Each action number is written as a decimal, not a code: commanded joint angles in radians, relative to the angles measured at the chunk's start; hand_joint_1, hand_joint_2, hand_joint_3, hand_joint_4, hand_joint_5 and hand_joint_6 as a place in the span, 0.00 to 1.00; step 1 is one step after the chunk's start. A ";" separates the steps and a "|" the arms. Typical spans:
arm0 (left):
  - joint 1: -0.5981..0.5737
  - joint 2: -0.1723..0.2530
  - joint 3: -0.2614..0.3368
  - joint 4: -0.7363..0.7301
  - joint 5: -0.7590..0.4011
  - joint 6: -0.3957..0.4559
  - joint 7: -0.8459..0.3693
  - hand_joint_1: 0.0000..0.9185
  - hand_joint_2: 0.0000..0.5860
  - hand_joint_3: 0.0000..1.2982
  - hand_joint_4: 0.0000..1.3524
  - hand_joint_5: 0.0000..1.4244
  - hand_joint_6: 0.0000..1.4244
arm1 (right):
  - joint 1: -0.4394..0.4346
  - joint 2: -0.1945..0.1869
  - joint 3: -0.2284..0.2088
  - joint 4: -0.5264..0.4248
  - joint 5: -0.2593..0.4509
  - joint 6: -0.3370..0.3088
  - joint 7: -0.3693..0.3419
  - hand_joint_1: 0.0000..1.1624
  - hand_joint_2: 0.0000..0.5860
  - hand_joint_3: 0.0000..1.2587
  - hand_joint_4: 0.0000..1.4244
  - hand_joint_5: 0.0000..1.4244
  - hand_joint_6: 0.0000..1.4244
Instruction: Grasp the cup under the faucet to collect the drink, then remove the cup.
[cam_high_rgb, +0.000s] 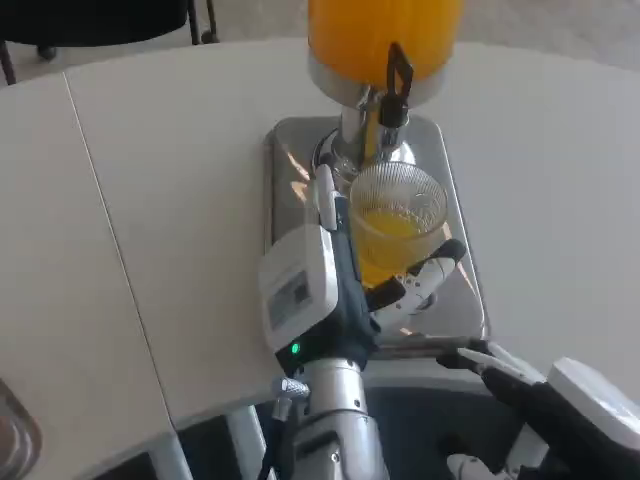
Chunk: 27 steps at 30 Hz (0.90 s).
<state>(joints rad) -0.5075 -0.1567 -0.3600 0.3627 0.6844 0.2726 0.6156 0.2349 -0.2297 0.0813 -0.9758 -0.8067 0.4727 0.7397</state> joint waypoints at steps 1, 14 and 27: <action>-0.064 -0.070 0.017 0.063 -0.029 0.068 -0.013 0.41 0.07 0.00 0.00 0.21 0.35 | -0.003 -0.013 -0.003 0.006 0.007 0.019 -0.010 0.57 0.85 0.11 0.00 0.00 0.00; -0.115 -0.097 0.048 0.105 -0.070 0.057 -0.009 0.41 0.07 0.00 0.00 0.24 0.39 | -0.023 -0.022 0.007 0.019 0.017 0.039 -0.019 0.57 0.87 0.11 0.00 0.00 0.00; -0.174 -0.104 0.052 0.193 -0.093 0.056 0.015 0.41 0.07 0.00 0.00 0.26 0.43 | -0.019 -0.024 0.005 0.012 0.026 0.044 -0.023 0.57 0.87 0.11 0.00 0.00 0.00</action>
<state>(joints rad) -0.5273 -0.1457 -0.3313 0.4597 0.6404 0.2517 0.6664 0.2098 -0.2461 0.0929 -0.9575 -0.7951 0.5067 0.7289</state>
